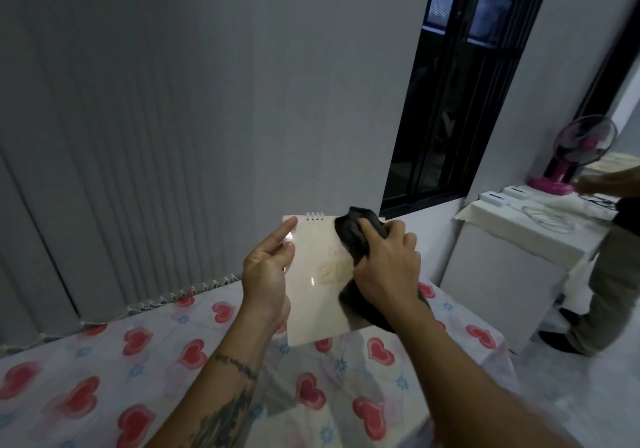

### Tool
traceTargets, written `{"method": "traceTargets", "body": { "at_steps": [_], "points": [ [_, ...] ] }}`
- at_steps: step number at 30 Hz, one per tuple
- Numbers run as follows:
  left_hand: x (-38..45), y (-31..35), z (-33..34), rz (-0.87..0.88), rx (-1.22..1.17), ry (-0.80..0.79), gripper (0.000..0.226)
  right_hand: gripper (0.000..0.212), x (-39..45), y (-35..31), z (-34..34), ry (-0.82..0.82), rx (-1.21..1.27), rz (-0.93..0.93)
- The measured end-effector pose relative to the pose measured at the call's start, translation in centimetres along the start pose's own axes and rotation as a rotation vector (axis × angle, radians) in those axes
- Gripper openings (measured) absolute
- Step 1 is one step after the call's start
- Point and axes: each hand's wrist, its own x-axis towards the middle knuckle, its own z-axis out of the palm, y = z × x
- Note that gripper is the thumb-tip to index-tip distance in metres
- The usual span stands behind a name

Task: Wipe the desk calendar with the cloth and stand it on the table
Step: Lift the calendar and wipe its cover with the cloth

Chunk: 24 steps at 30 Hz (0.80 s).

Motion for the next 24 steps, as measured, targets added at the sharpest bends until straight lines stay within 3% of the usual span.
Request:
{"method": "traceTargets", "body": {
  "at_steps": [4, 8, 11, 13, 19, 21, 24],
  "points": [
    [-0.1, -0.3, 0.3, -0.036, -0.037, 0.002, 0.045, 0.058, -1.5, -1.4, 0.2, 0.030, 0.059, -0.045],
    [0.7, 0.1, 0.7, -0.041, -0.098, -0.029, 0.048, 0.056, -4.2, -3.2, 0.6, 0.063, 0.082, -0.349],
    [0.8, 0.2, 0.0, -0.046, -0.083, -0.002, 0.046, 0.052, -4.3, -1.1, 0.6, -0.003, 0.094, -0.436],
    [0.9, 0.5, -0.6, -0.059, -0.073, 0.030, 0.043, 0.052, -4.3, 0.9, 0.8, -0.007, 0.112, -0.403],
    [0.5, 0.8, 0.0, -0.092, -0.067, -0.028, 0.044, 0.055, -2.0, 1.5, 0.9, 0.075, 0.209, -0.012],
    [0.6, 0.5, 0.8, -0.093, -0.064, -0.036, 0.044, 0.057, -2.0, 0.3, 0.6, 0.082, 0.229, -0.053],
    [0.9, 0.3, 1.8, -0.088, -0.087, -0.042, 0.043, 0.058, -4.0, -0.7, 0.8, 0.048, 0.200, -0.287]
  ]
}}
